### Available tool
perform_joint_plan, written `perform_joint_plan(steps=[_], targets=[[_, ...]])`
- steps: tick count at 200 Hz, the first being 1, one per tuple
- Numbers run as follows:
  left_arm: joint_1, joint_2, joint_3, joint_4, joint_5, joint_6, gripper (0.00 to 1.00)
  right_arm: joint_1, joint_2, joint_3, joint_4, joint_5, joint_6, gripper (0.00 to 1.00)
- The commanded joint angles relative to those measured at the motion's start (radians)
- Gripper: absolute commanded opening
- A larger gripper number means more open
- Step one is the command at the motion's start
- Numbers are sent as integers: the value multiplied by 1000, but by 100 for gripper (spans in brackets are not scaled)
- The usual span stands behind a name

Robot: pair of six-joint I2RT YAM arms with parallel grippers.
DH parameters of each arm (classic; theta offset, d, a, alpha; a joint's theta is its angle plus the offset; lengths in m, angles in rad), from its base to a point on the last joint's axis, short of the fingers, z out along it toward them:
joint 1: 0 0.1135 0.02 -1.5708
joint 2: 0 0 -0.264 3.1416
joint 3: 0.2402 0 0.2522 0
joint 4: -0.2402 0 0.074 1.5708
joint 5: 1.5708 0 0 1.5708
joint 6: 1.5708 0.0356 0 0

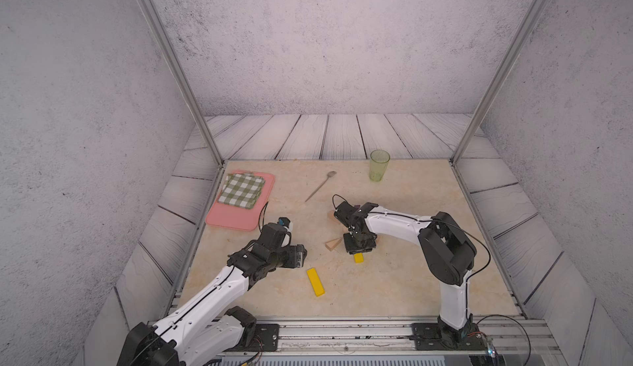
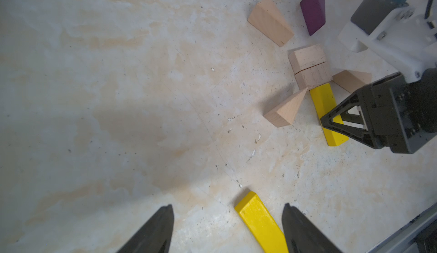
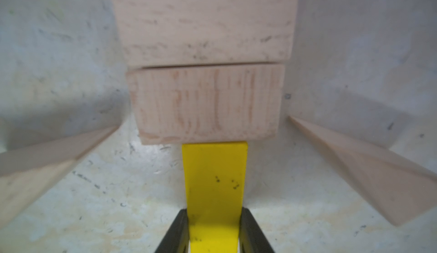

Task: Assemble a small pinwheel with building blocks
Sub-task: Assemble the building block at the center of the board.

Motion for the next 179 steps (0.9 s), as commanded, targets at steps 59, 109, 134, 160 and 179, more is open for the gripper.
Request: perform_joint_plan(steps=[59,109,134,160,179], targets=[[5,-14,-11,4,-1,-5,79,-3,41,24,-11,11,-7,39],[5,-18,-11,4,-6,-6,79,-4,-2,29,-30,18,-6,44],[6,-29,-8,-6,-21,-14,79,-3,-55,52,-61,23,-15,48],[8,-61,5,-44,-69,-26,79,6,-136,65,-99,35,-45,51],[15,-95,14,-67,-105,-48,80,31,-189,72,-141,53,-70,52]])
